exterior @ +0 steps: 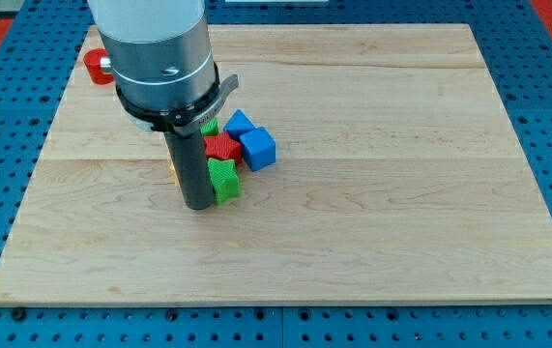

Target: Push the red circle diagonally above the yellow heart

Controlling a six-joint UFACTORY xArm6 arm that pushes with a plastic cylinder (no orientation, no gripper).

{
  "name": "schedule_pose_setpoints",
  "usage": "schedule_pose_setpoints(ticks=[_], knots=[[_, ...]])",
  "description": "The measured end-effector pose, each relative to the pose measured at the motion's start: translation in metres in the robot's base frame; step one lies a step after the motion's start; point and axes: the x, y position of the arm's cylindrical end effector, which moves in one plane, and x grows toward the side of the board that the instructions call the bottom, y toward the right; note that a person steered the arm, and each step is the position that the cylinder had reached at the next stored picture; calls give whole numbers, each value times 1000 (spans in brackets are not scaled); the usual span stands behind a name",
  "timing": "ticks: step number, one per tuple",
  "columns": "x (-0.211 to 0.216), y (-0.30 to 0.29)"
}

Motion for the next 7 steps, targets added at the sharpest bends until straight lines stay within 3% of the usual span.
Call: schedule_pose_setpoints(ticks=[2, 3, 4, 5, 6, 7], knots=[[38, -46], [19, -183], [-49, -215], [-143, -209], [-194, -207], [-204, -193]])
